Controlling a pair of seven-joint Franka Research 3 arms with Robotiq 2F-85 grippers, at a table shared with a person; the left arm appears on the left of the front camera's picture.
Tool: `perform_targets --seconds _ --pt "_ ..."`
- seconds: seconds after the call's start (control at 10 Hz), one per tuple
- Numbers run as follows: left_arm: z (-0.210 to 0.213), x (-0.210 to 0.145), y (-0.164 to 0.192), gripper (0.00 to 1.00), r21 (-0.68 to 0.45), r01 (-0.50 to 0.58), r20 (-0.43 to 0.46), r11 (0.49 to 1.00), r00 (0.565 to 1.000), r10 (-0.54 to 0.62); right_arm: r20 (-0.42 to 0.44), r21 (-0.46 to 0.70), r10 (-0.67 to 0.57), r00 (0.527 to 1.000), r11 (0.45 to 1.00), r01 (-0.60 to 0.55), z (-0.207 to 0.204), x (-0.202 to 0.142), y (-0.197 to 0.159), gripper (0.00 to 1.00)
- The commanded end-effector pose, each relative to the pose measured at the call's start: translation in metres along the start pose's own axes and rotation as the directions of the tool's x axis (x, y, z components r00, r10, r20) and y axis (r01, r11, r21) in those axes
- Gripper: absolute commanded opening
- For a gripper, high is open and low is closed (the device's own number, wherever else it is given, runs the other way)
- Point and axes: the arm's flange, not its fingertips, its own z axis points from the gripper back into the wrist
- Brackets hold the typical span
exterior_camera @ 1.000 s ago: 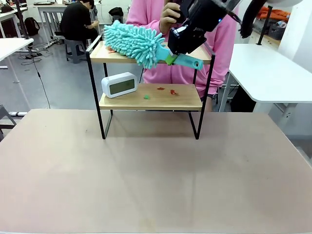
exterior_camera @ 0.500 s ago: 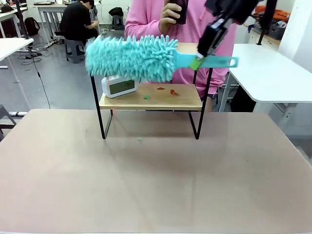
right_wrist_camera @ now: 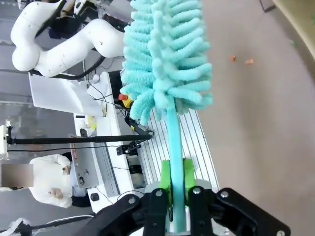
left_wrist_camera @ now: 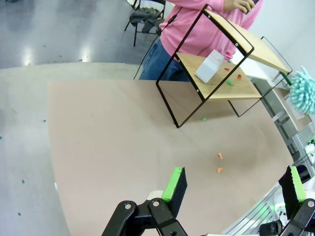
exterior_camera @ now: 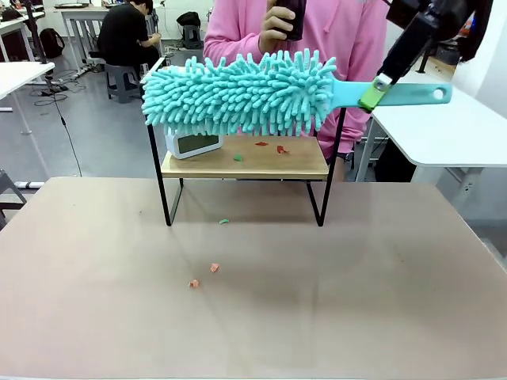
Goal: Clean the shelf.
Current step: Clean the specific tier of the Shelf with the Duster once objects are removed.
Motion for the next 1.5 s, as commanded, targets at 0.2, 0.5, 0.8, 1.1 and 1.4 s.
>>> perform_targets --seconds 0.2,0.5,0.8,1.1,1.4 --pt "-0.002 0.001 -0.002 1.00 -0.011 0.021 0.012 1.000 1.000 -0.021 0.166 0.173 -0.060 0.984 0.984 0.031 0.037 -0.051 0.013 0.12" --pt "-0.002 0.001 -0.002 1.00 -0.011 0.021 0.012 1.000 1.000 -0.021 0.502 0.195 -0.138 0.854 0.980 0.044 0.107 -0.177 0.028 0.12" --pt "-0.002 0.001 -0.002 1.00 -0.011 0.021 0.012 1.000 1.000 -0.021 0.752 0.290 -0.388 0.533 0.920 0.262 0.101 -0.320 -0.007 0.12" --pt "-0.002 0.001 -0.002 1.00 -0.011 0.021 0.012 1.000 1.000 -0.021 0.647 0.498 -0.688 0.329 0.708 0.501 0.060 -0.371 -0.053 0.12" --pt "-0.002 0.001 -0.002 1.00 -0.011 0.021 0.012 1.000 1.000 -0.021 0.444 0.496 -0.864 0.239 0.459 0.737 0.051 -0.344 -0.077 0.12"
